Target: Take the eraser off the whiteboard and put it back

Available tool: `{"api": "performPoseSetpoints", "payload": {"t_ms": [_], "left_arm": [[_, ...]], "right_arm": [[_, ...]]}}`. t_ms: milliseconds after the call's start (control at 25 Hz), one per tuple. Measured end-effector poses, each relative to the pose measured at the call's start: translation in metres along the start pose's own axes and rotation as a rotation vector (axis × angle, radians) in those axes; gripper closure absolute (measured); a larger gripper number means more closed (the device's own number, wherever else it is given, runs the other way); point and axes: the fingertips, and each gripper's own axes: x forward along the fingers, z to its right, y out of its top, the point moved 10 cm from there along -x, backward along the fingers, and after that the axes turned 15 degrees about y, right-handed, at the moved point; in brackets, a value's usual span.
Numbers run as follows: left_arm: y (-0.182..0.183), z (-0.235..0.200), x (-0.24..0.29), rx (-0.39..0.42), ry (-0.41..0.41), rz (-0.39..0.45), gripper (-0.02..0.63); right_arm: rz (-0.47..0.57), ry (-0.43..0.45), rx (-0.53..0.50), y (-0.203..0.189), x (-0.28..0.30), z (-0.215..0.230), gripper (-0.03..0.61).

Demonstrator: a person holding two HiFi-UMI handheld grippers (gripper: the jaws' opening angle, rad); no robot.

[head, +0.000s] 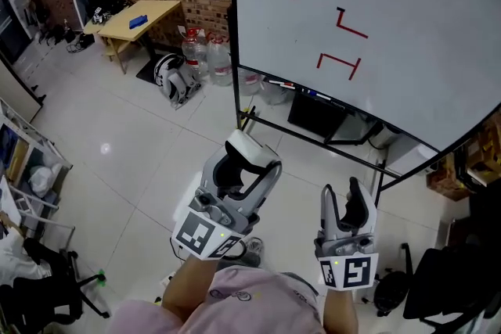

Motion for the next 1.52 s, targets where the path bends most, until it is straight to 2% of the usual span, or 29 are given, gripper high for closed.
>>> {"api": "performPoseSetpoints", "payload": {"t_ms": [280,520,600,840,1080,1240,1520], "left_arm": [[0.009,0.082,-0.061,-0.014,-0.031,-0.034,0.345],[0.025,0.121,-0.113,-0.033,-0.021,-0.074,0.345],[0.03,0.127,-0.125,-0.05,-0.017,-0.076,0.344],[0.044,0.133,-0.151,-0.051,-0.079,-0.071,0.344],[0.063,0.119,-0.189,-0.073,-0.067,-0.085,0.344],[0.08,0.112,-0.212,-0.056,-0.035,-0.077,0.344],[0.103,0.12,-0.234,-0.005,0.024,-0.07,0.345]], "right_arm": [[0.021,-0.031,0.03,0.013,-0.105,-0.019,0.387],[-0.012,-0.084,0.051,0.027,-0.175,-0.04,0.387],[-0.014,-0.12,0.033,0.038,-0.195,-0.045,0.387],[-0.016,-0.253,-0.014,0.057,-0.244,-0.061,0.387],[-0.032,-0.342,-0.023,0.068,-0.273,-0.096,0.387],[-0.022,-0.342,-0.022,0.074,-0.277,-0.116,0.387],[0.007,-0.344,-0.101,0.097,-0.291,-0.129,0.387]]}}
